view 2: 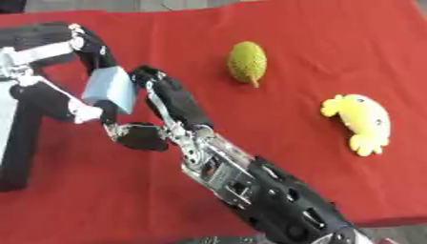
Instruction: Pick up the objects with one hand, pass them to the other hand, and then place them into the box on the other side of the table.
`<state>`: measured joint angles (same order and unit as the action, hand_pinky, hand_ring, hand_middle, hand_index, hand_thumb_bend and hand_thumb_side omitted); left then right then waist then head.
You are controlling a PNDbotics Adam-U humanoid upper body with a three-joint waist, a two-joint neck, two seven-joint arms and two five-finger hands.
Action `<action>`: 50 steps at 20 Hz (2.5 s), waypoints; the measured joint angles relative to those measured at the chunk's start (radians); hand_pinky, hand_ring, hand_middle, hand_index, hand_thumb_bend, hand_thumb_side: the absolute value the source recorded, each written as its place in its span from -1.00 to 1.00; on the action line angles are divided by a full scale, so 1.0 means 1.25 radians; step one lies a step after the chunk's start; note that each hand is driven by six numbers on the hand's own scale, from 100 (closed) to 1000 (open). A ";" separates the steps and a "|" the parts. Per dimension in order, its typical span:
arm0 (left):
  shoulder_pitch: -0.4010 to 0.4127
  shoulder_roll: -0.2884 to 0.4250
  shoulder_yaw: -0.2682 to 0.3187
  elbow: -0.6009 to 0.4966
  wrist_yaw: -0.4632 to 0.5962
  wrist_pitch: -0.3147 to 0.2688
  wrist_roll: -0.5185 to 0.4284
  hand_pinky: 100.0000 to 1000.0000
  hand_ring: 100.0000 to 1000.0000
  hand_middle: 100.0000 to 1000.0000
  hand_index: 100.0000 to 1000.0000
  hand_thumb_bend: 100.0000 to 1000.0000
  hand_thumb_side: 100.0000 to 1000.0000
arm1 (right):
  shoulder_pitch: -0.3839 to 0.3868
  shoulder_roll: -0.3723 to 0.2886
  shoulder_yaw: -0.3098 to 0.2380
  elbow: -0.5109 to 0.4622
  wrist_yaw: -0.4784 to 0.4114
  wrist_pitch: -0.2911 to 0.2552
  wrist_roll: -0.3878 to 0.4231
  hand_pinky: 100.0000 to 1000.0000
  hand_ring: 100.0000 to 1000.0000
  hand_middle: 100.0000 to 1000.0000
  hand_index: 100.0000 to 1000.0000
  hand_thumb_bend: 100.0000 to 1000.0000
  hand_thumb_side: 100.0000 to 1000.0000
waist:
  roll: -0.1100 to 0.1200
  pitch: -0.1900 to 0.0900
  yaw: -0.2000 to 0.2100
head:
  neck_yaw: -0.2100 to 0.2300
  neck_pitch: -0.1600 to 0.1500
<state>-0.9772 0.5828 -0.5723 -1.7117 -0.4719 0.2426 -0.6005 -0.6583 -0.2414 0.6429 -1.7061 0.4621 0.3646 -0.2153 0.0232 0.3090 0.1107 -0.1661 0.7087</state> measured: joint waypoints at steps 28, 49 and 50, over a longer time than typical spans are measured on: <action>0.196 0.163 0.206 -0.017 0.012 0.081 0.153 0.35 -0.06 -0.45 -0.42 -0.70 -1.00 | 0.012 -0.032 -0.031 -0.009 -0.005 0.044 -0.021 0.55 0.64 0.64 0.62 -1.00 0.11 | -0.002 0.006 -0.005 | 0.015 -0.014; 0.309 0.216 0.333 0.164 0.030 0.126 0.273 0.36 -0.04 -0.41 -0.35 -0.76 -1.00 | -0.007 -0.065 -0.068 -0.086 -0.043 0.037 -0.056 0.55 0.62 0.62 0.61 -1.00 0.01 | -0.026 0.023 -0.008 | 0.170 -0.028; 0.309 0.213 0.334 0.172 0.028 0.126 0.274 0.36 -0.04 -0.40 -0.33 -0.77 -1.00 | -0.008 -0.066 -0.070 -0.090 -0.043 0.036 -0.058 0.55 0.62 0.62 0.61 -1.00 0.01 | -0.027 0.024 -0.009 | 0.171 -0.028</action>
<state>-0.5904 0.8492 -0.1553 -1.4961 -0.4366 0.4000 -0.2581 -0.6688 -0.3238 0.5550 -1.8188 0.4079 0.4098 -0.2875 -0.0105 0.3392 0.0999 0.0476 0.6735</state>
